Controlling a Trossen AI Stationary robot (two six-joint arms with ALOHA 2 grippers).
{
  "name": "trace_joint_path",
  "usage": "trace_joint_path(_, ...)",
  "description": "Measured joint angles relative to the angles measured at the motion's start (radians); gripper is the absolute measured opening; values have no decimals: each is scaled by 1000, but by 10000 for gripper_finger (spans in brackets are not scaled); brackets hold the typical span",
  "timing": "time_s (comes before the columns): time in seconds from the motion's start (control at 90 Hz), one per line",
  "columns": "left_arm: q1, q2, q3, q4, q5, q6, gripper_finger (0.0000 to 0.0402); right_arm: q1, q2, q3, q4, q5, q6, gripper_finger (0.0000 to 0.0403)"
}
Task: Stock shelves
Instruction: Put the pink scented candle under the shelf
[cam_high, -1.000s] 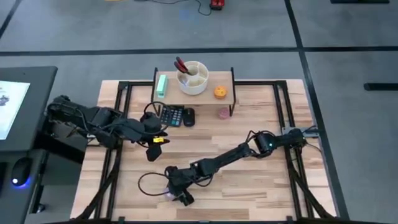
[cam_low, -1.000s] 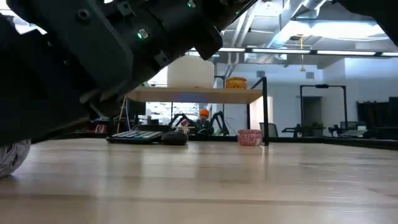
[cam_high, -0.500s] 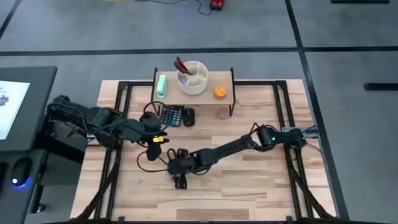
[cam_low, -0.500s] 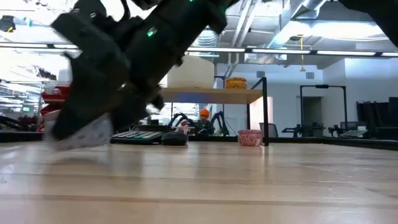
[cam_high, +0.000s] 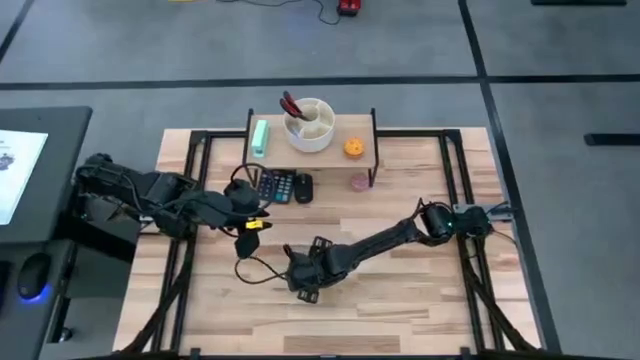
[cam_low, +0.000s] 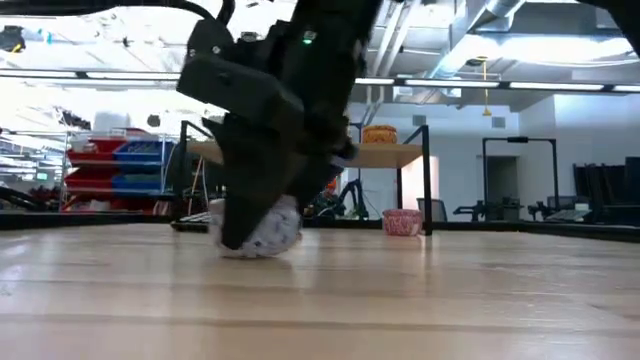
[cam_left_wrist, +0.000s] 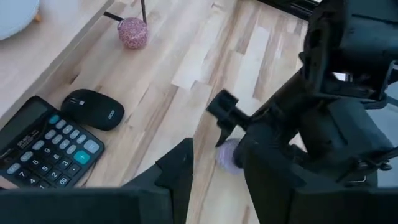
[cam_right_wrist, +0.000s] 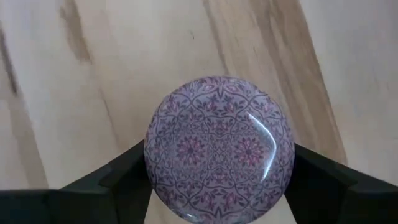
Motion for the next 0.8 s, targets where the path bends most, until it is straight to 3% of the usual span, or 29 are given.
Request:
trace_joint_path(0.411, 0, -8, 0, -2, 0, 23, 116, -39, -116, -39, -112, 54, -37, 275)
trace_joint_path(0.589, 0, -42, 0, -4, -4, 23, 116, -94, -358, -315, -80, 54, -5, 275)
trace_joint_path(0.8, 0, -98, 0, -3, -76, 30, 116, -200, -687, -711, 152, 17, 63, 274)
